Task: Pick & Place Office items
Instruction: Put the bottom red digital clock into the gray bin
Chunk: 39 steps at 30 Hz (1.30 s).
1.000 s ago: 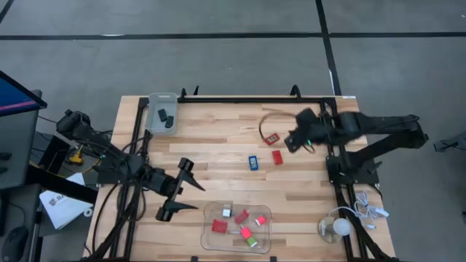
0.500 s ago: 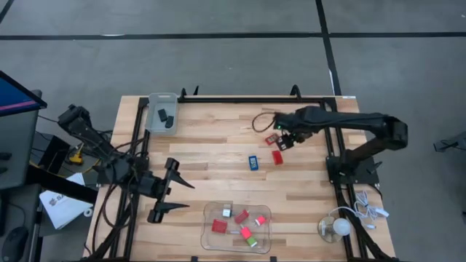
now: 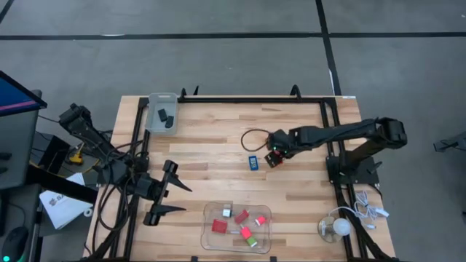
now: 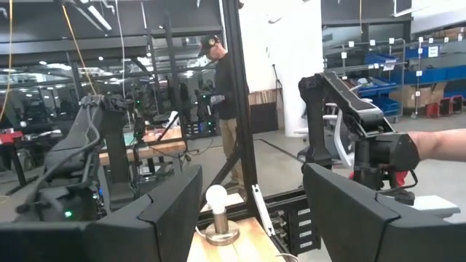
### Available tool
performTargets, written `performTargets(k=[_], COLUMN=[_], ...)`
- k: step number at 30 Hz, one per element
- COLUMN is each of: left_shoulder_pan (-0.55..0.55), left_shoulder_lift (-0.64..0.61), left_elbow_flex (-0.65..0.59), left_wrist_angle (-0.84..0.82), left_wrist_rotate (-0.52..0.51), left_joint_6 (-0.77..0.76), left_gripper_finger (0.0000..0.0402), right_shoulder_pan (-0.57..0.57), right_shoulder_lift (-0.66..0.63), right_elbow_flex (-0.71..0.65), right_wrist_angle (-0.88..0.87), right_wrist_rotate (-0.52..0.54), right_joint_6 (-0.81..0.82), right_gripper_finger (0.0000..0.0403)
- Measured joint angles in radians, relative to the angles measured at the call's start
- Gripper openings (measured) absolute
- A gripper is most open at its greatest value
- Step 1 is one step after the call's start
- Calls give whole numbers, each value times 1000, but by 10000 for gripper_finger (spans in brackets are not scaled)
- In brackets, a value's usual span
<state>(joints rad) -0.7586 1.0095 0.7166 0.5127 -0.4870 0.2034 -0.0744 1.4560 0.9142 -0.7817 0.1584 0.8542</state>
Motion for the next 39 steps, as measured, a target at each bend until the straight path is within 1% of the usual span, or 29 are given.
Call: performTargets(k=[4,8,15,20,25,28,31,35,39], left_shoulder_pan=[-3,-3,-3,-3,-3,-3,-3,-3,-3], left_shoulder_lift=[18,26,26,26,26,26,26,26,26], left_elbow_flex=[0,0,0,0,0,0,0,0,0], left_wrist_angle=[33,50,53,53,53,54,54,54,54], left_wrist_rotate=[1,2,2,2,2,2,2,2,2], left_joint_6=[-1,-1,1,2,2,2,2,2,2], left_gripper_finger=[236,236,236,236,236,236,236,236,236], right_shoulder_pan=[32,35,3,-23,-20,-16,-16,-12,7], right_shoulder_lift=[5,5,5,7,76,124,138,122,112], right_elbow_flex=[-34,-89,-186,-235,-230,-224,-221,-228,-234], right_wrist_angle=[12,46,208,338,339,327,319,312,307], right_wrist_rotate=[34,31,19,-30,-24,4,31,38,52], right_joint_6=[54,96,111,108,112,116,135,145,165], right_gripper_finger=[309,316,318,318,318,318,317,301,266])
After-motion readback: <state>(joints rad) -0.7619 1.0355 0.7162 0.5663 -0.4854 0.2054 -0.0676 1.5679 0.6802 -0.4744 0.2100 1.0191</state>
